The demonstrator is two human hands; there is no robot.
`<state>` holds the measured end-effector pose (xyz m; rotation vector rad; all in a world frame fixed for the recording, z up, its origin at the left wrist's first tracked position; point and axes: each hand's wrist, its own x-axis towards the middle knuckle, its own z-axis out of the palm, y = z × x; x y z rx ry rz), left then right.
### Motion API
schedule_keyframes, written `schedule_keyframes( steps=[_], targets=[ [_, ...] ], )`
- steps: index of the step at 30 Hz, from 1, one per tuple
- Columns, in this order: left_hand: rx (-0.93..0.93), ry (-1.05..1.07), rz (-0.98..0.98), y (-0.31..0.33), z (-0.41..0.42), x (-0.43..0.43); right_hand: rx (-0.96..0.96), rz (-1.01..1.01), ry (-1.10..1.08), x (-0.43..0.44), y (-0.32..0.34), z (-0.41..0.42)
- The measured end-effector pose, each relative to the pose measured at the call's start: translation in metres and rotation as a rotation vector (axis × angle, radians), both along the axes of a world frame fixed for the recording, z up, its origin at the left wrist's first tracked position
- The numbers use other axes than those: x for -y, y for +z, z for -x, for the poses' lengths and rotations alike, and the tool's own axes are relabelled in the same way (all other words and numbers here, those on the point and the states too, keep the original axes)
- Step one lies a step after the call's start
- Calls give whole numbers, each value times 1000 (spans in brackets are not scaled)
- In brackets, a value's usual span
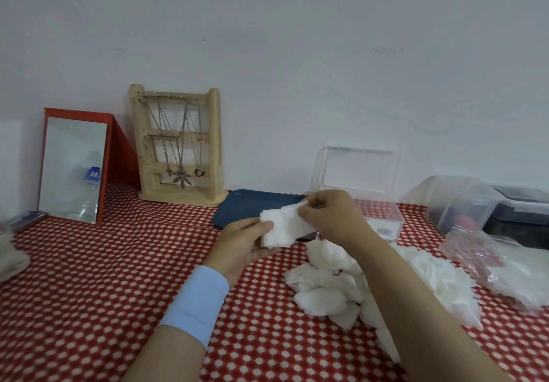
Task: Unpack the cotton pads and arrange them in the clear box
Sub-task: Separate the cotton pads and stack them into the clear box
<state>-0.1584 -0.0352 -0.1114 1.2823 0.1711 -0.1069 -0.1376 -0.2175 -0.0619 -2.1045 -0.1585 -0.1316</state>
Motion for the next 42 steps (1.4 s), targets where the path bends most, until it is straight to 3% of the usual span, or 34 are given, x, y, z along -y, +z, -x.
schedule_keyframes(
  steps=[2,6,11,19,25,33,39,42],
  targets=[
    [-1,7,-6,-1,0,0,26,-61,-18,1,4,0],
    [17,-9,-18,-1,2,4,-191,-421,206,-4,10,8],
    [28,-82,59,0,2,6,-91,-137,62,-15,1,8],
    [13,-124,141,4,3,8,5,72,-30,-13,-2,3],
    [140,-206,-142,3,5,6,-218,-129,110,-2,4,3],
    [217,-248,-280,28,-7,13,-295,66,325,25,27,-1],
    [274,-231,-369,65,-40,38,-262,61,229,61,55,-33],
    [340,-135,-518,76,-64,56,-184,35,18,88,62,-61]
  ],
)
